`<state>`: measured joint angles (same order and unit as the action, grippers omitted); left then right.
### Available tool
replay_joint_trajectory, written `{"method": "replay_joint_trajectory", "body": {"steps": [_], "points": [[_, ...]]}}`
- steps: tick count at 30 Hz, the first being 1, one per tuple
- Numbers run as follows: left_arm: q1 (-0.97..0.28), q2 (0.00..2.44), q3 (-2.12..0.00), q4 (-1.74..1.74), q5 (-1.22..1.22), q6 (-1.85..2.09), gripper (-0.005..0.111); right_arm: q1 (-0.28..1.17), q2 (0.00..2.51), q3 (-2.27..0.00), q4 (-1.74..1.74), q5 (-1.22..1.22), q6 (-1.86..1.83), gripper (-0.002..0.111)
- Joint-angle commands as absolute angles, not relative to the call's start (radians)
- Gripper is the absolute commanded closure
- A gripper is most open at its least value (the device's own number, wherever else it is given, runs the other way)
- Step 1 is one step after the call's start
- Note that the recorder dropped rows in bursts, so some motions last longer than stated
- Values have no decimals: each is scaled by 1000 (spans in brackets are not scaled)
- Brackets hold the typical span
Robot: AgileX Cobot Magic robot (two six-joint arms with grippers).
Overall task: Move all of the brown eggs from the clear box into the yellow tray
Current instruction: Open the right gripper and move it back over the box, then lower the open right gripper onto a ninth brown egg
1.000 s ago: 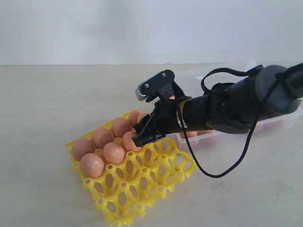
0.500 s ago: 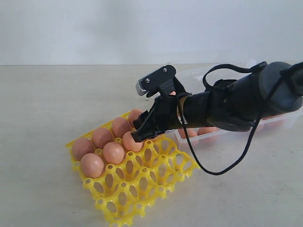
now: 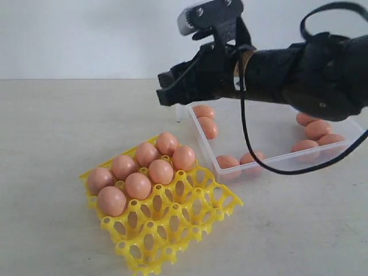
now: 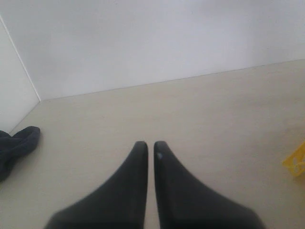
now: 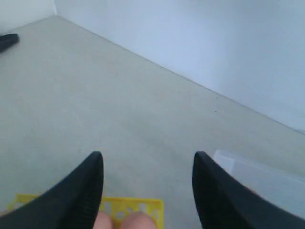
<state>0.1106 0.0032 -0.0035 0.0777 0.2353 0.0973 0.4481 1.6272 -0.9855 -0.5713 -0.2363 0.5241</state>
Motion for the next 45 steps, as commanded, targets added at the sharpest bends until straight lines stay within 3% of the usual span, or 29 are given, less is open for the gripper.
{"method": "replay_joint_trajectory", "body": {"steps": [1, 2, 5, 12, 31, 45], "points": [[106, 0, 0, 76, 232, 94, 103, 402, 1592, -1100, -520, 309, 519, 58], [106, 0, 0, 76, 232, 94, 103, 372, 1607, -1159, -520, 499, 512, 58], [106, 0, 0, 76, 232, 94, 103, 322, 1632, -1242, -520, 724, 428, 58], [106, 0, 0, 76, 232, 94, 103, 289, 1728, -1410, -391, 1017, 100, 58], [106, 0, 0, 76, 232, 94, 103, 289, 1921, -1460, -65, 928, -174, 58], [106, 0, 0, 76, 232, 94, 103, 289, 1975, -1460, 0, 426, -352, 58]]}}
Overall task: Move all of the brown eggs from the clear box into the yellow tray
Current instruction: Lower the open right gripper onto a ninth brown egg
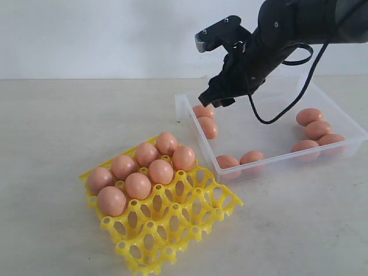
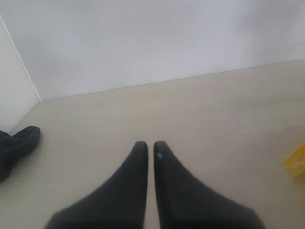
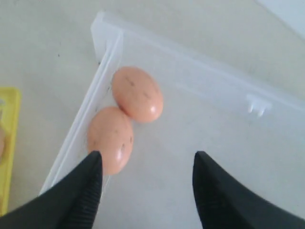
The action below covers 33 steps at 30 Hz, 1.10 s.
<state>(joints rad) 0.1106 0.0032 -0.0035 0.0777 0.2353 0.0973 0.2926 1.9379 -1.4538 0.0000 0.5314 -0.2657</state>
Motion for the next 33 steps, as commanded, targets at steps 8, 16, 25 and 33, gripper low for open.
{"method": "replay_joint_trajectory", "body": {"steps": [8, 16, 25, 33], "points": [[106, 0, 0, 76, 232, 94, 103, 289, 2052, -1460, 0, 394, -456, 58], [106, 0, 0, 76, 232, 94, 103, 289, 2091, -1460, 38, 343, -461, 58], [106, 0, 0, 76, 232, 94, 103, 289, 2106, -1460, 148, 382, -459, 87], [106, 0, 0, 76, 232, 94, 103, 289, 2104, -1460, 144, 404, -422, 106]]}}
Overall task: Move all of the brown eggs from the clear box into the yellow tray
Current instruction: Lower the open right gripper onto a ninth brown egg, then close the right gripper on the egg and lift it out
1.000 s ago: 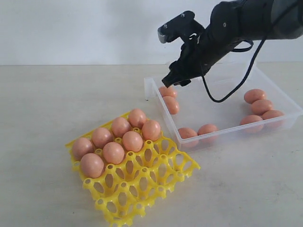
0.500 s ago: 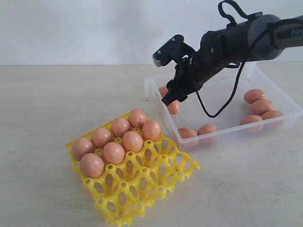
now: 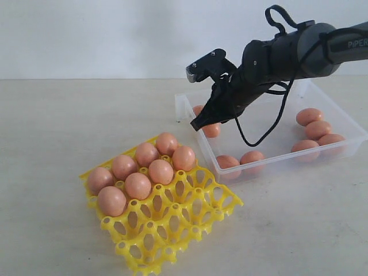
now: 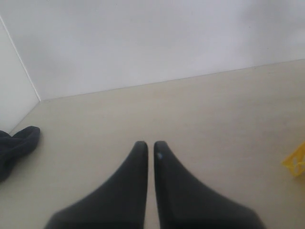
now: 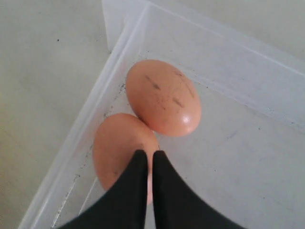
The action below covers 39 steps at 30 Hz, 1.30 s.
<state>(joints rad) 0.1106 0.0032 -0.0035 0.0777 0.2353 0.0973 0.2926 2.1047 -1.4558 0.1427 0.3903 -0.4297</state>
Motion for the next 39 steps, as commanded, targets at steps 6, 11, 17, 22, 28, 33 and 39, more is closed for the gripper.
{"method": "replay_joint_trajectory", "body": {"steps": [6, 11, 17, 22, 28, 33, 39], "points": [[106, 0, 0, 76, 232, 94, 103, 289, 2100, -1460, 121, 392, -453, 106], [106, 0, 0, 76, 232, 94, 103, 289, 2091, -1468, 123, 420, -451, 105], [106, 0, 0, 76, 232, 94, 103, 289, 2093, -1536, 121, 547, -456, 79], [106, 0, 0, 76, 232, 94, 103, 289, 2093, -1582, 121, 557, -440, 63], [106, 0, 0, 76, 232, 94, 103, 289, 2123, -1595, 121, 603, -437, 63], [106, 0, 0, 76, 232, 94, 103, 289, 2165, -1595, 121, 603, -437, 63], [106, 0, 0, 76, 232, 94, 103, 289, 2205, -1597, 121, 517, -439, 63]]}}
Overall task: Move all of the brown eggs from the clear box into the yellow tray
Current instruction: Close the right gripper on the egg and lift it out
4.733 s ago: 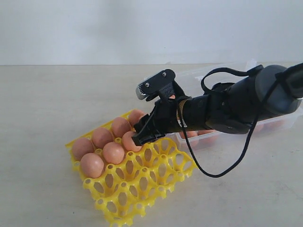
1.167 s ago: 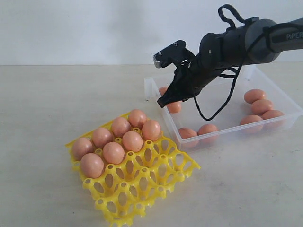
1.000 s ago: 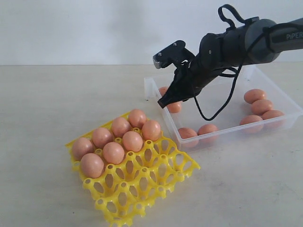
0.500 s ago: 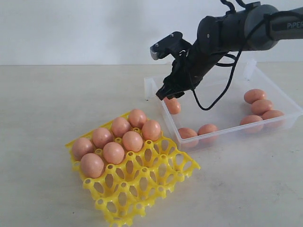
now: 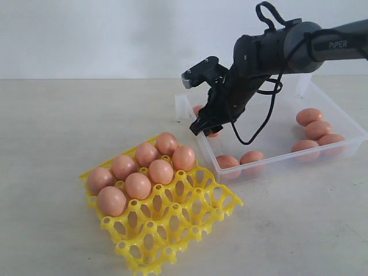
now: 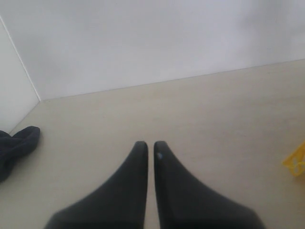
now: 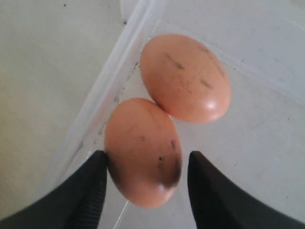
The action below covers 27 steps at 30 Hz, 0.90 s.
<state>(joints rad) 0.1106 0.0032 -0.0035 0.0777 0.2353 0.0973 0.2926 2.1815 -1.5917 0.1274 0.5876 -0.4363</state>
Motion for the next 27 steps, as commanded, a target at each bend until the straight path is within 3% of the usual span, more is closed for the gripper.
{"method": "replay_joint_trajectory", "body": {"steps": [1, 5, 6, 8, 19, 27], "points": [[106, 0, 0, 76, 232, 94, 103, 289, 2209, -1597, 121, 506, -439, 63], [106, 0, 0, 76, 232, 94, 103, 289, 2245, -1597, 121, 483, -439, 66], [106, 0, 0, 76, 232, 94, 103, 289, 2245, -1597, 121, 481, -439, 76], [106, 0, 0, 76, 232, 94, 103, 289, 2245, -1597, 121, 472, -439, 108], [106, 0, 0, 76, 232, 94, 103, 289, 2208, -1597, 123, 497, -136, 108], [106, 0, 0, 76, 232, 94, 103, 289, 2074, -1595, 113, 539, -117, 108]]}}
